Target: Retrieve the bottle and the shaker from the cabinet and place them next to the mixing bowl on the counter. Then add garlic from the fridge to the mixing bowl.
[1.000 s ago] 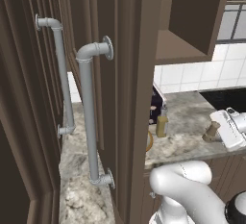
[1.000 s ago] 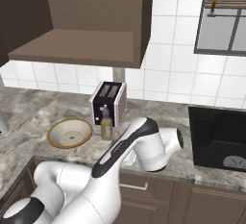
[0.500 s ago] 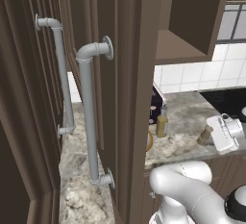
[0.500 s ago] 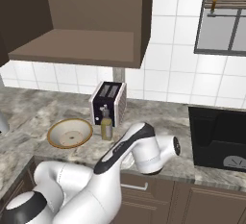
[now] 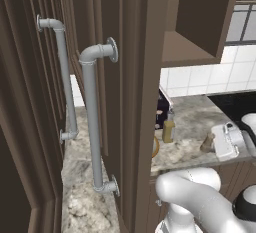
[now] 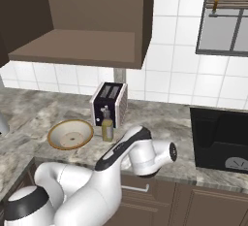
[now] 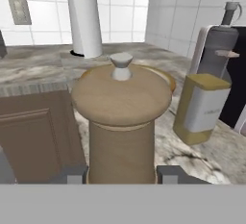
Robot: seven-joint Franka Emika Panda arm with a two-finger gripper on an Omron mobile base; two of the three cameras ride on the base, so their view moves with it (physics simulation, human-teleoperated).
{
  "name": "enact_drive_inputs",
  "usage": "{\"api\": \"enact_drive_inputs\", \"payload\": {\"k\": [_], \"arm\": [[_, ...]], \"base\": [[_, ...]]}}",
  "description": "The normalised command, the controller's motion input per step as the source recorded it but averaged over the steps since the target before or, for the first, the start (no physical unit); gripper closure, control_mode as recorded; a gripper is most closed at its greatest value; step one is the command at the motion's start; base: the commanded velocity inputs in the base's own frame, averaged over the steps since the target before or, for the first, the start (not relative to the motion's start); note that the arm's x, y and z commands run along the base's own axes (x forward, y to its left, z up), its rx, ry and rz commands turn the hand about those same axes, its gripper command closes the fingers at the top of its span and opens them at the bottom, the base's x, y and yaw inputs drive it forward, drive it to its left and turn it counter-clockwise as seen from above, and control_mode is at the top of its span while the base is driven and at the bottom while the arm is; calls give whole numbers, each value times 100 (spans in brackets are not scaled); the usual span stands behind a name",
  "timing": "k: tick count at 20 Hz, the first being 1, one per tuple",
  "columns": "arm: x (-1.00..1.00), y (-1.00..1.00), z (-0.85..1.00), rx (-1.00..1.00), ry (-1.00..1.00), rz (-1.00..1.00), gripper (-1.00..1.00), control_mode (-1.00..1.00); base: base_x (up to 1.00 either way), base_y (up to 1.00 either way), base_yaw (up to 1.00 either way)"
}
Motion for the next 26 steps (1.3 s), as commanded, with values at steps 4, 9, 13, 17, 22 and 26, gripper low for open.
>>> {"api": "enact_drive_inputs", "payload": {"k": [4, 9, 13, 17, 22, 26], "arm": [[4, 10, -19, 0, 0, -6, 100, -100], [6, 11, -9, 0, -3, -3, 100, -100], [10, 5, -3, 0, -1, 0, 100, -100], [10, 8, -13, 0, 0, 0, 100, -100], [13, 11, -20, -1, 0, 0, 100, -100], [12, 15, -21, -1, 0, 0, 100, -100]], "base": [[0, 0, 0], [0, 0, 0], [0, 0, 0], [0, 0, 0], [0, 0, 0], [0, 0, 0]]}}
